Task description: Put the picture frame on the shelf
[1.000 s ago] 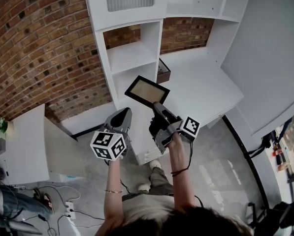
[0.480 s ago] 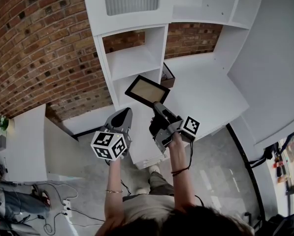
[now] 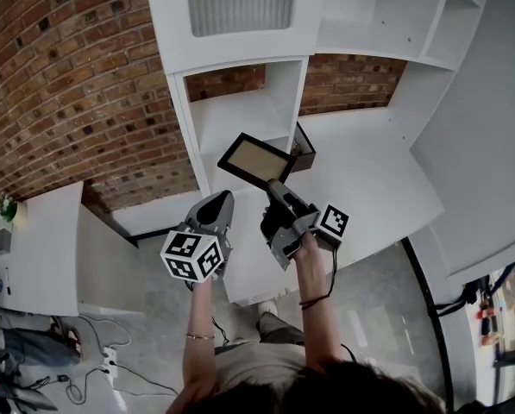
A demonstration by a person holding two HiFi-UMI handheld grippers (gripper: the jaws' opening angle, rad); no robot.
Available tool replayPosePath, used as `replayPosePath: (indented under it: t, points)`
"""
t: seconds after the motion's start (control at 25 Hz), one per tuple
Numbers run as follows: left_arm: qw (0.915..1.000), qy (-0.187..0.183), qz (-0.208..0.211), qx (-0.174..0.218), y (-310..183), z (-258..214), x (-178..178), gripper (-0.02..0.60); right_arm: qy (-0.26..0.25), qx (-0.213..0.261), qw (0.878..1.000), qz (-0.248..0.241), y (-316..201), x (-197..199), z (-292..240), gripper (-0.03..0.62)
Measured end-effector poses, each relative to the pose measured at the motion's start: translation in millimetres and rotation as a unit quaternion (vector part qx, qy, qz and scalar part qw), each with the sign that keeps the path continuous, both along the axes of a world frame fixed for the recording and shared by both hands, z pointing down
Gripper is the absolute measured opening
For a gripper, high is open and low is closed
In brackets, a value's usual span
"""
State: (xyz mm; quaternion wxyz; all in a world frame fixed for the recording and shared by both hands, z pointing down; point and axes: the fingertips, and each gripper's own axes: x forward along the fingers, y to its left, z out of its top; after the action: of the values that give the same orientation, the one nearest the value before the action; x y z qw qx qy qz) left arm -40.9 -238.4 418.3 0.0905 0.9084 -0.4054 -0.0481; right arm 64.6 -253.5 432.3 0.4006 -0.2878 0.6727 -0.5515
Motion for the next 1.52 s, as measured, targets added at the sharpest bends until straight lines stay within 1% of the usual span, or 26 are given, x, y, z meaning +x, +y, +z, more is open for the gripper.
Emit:
replayPosePath:
  t: [0.2,0.72,1.08,1.32,1.52]
  points:
    - [0.9999,0.001,-0.015,-0.002,-13,-1,1,0.011,0.001,0.002,1.000,-0.017,-19,-1,-3,0.072]
    - [0.9979,0.005,-0.064,0.009,-44,-14,1,0.011,0.002,0.008,0.998,-0.061,-62,-1,-13,0.072]
    - [0.9953,0.012,-0.095,0.010,-53,-13,0,0.011,0.005,0.009,0.996,-0.086,-77,0,-16,0.072]
    - [0.9944,0.014,-0.103,0.018,-62,-18,6,0.011,0.007,0.011,0.995,-0.094,-87,5,-19,0.072]
    - [0.9943,0.009,-0.104,0.022,-66,-21,11,0.011,0.000,0.007,0.996,-0.091,-98,10,-22,0.072]
